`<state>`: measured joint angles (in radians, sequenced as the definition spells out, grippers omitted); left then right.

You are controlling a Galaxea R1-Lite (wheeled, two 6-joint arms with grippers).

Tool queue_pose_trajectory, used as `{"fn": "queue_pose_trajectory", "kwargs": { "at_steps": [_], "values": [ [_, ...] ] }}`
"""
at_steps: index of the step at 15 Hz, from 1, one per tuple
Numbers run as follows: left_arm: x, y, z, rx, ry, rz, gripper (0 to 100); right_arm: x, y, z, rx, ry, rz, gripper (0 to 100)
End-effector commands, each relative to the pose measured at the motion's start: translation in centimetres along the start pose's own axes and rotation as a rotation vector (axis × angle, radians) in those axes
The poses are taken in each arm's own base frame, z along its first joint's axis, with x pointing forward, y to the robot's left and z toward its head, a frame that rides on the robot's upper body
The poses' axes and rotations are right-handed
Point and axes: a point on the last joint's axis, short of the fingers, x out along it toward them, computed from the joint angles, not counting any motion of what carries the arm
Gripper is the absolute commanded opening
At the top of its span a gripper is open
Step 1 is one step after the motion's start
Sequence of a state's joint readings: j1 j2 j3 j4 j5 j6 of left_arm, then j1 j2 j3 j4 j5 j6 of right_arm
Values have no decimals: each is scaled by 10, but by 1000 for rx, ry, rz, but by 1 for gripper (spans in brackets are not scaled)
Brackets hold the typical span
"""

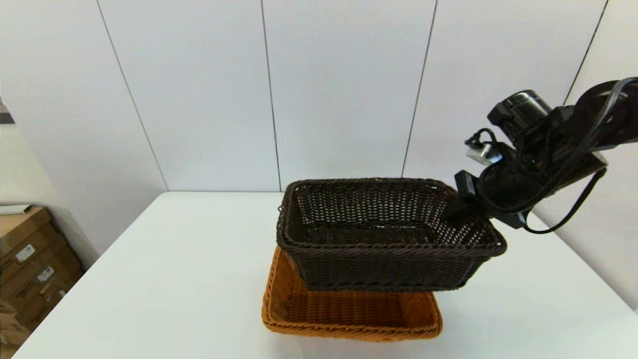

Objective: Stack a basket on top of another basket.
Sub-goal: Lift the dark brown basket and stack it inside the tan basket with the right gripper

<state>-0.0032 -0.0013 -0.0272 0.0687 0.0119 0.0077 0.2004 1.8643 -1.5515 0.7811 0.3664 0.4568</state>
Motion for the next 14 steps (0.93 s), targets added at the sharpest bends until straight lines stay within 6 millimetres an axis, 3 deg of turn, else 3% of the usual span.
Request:
{"fn": "queue_pose_trajectory", "kwargs": {
  "at_steps": [1, 14],
  "values": [
    [0, 0, 0, 0, 0, 0, 100, 27, 6, -9, -35, -58, -26, 0],
    [0, 0, 0, 0, 0, 0, 100, 58, 7, -31, -26, -79, 7, 0]
  ]
}}
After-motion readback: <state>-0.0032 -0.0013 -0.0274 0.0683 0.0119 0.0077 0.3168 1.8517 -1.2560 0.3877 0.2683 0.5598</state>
